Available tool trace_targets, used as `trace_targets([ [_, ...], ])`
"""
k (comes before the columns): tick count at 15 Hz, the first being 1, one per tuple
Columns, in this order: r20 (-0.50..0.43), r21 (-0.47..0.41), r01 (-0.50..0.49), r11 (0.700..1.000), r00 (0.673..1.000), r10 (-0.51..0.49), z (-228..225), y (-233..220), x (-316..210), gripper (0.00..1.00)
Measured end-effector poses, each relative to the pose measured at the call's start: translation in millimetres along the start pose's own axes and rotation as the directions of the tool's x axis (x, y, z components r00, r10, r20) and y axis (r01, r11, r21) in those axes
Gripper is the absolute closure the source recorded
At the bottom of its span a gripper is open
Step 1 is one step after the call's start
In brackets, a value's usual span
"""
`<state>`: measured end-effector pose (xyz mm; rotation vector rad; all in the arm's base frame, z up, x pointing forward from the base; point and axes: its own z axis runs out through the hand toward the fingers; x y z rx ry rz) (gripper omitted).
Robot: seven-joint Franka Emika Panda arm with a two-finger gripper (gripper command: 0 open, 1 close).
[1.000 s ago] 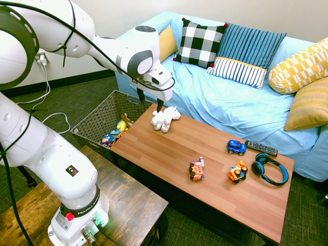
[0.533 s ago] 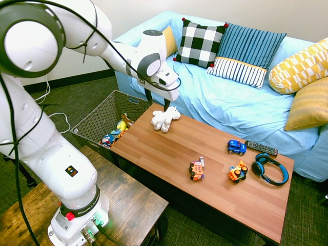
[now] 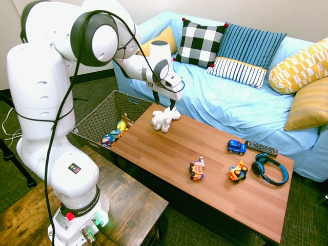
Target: Put the stuffed toy in the basket
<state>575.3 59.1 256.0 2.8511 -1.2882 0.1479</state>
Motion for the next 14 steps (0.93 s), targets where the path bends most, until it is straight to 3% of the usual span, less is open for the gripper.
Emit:
trace_targets([
  [6,-0.001,-0.031,-0.020,0.999,1.000,0.020,78,-49,17,0.00],
  [13,0.023,-0.067,-0.030,0.997,0.999,0.032,118,-75,19,0.00],
  [14,0.026,-0.077,-0.034,0.996,0.999,0.036,125,-75,21,1.00],
])
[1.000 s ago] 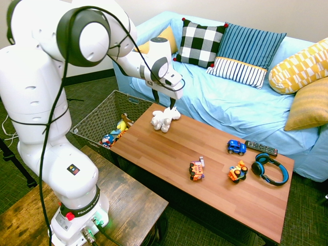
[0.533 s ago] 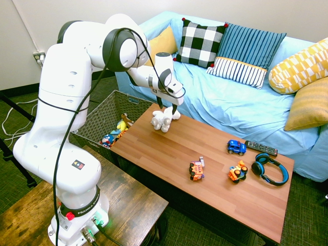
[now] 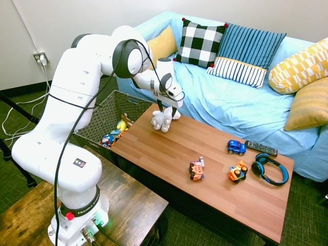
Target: Put the stuffed toy in the basket
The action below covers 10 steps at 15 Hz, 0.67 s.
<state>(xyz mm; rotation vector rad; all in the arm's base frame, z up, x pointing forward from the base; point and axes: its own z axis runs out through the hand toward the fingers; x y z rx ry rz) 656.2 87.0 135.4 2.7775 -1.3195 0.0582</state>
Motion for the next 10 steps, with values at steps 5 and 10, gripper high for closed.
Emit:
trace_targets([
  [5,0.009,-0.011,-0.012,1.000,1.000,0.012,16,-6,5,1.00],
  [10,0.011,-0.020,-0.022,1.000,1.000,0.022,19,-3,8,1.00],
])
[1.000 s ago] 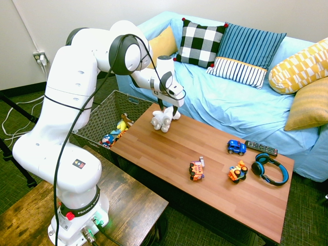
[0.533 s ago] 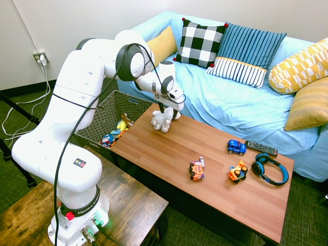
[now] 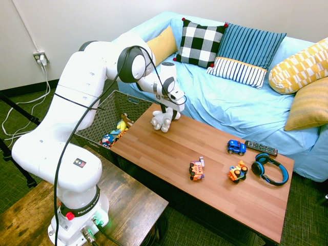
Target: Put the stuffed toy in the basket
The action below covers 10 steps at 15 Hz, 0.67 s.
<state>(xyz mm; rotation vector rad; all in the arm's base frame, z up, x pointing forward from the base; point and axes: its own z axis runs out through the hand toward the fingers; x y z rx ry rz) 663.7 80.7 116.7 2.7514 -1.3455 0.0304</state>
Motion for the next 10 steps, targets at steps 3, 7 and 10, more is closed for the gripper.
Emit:
trace_targets([
  [3,0.010,-0.005,-0.006,1.000,1.000,0.006,6,2,-1,1.00],
  [7,0.018,-0.011,0.025,1.000,1.000,-0.025,8,5,-5,1.00],
  [10,0.023,0.016,0.079,0.997,0.997,-0.080,-13,1,-15,1.00],
])
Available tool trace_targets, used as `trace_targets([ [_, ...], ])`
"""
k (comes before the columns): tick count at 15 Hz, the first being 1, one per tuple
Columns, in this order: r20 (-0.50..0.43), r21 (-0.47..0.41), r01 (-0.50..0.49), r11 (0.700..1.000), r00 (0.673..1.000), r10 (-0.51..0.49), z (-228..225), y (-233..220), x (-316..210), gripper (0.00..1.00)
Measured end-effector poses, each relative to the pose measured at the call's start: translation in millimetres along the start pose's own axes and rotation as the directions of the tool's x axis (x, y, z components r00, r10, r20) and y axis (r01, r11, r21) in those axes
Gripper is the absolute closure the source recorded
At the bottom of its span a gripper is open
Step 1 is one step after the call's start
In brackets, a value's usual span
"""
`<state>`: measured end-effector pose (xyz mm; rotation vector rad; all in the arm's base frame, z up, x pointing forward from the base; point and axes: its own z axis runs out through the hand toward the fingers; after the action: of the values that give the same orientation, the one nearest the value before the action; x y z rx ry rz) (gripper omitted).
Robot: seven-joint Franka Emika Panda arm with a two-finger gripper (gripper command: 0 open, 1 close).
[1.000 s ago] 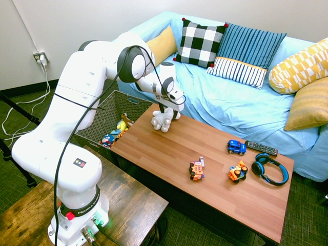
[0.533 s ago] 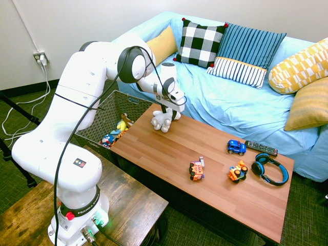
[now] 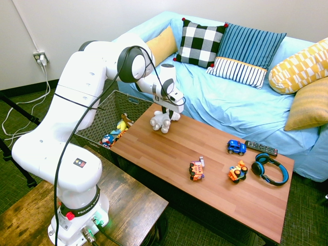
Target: Put the stuffed toy in the basket
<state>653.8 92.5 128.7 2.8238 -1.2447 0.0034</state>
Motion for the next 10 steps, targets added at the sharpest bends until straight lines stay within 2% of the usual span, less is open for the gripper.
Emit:
trace_targets([
  [5,-0.018,0.050,0.114,0.992,0.993,-0.113,-59,-27,-65,1.00],
  [10,-0.025,0.041,0.256,0.966,0.967,-0.255,-58,-85,-176,1.00],
])
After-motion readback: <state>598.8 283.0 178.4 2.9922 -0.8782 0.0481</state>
